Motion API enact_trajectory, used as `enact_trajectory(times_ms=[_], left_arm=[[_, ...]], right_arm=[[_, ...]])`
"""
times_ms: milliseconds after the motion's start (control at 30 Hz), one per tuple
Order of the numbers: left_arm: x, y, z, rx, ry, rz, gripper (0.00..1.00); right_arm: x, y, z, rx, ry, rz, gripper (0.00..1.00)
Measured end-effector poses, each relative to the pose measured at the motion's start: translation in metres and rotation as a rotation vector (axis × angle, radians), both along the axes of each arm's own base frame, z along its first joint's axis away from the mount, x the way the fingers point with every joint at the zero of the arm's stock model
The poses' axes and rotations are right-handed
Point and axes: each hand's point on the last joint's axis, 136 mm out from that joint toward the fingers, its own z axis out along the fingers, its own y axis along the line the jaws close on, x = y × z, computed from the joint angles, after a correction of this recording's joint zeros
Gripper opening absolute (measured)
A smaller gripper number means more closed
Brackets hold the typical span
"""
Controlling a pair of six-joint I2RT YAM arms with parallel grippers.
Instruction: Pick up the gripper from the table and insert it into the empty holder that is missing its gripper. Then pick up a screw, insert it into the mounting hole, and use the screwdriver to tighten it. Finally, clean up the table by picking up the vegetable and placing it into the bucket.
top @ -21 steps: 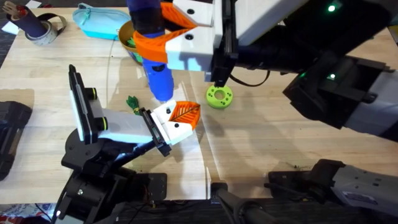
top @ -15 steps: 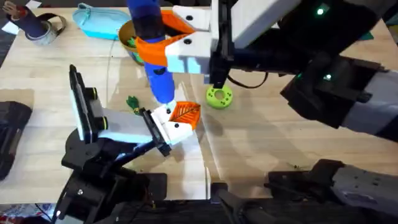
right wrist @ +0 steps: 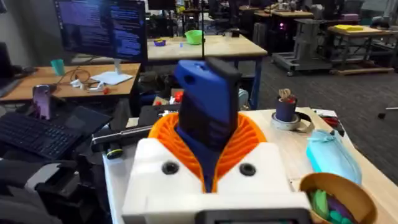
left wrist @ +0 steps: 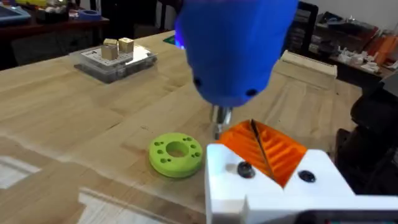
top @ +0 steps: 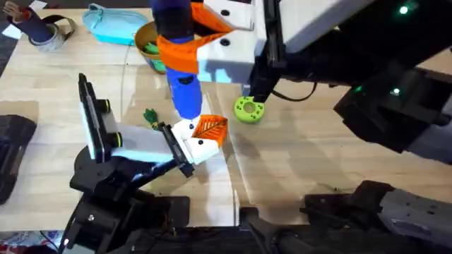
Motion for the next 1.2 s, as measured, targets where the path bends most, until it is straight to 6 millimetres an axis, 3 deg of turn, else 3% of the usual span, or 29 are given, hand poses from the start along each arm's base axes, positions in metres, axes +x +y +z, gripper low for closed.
enact_trajectory(times_ms=[1200], left_arm=[[0.000,0.000,0.000,0.000,0.000,-0.001,0.014]], right_arm=[[0.005,0.013,-0.020,-0.034,0.060,0.016,0.046]])
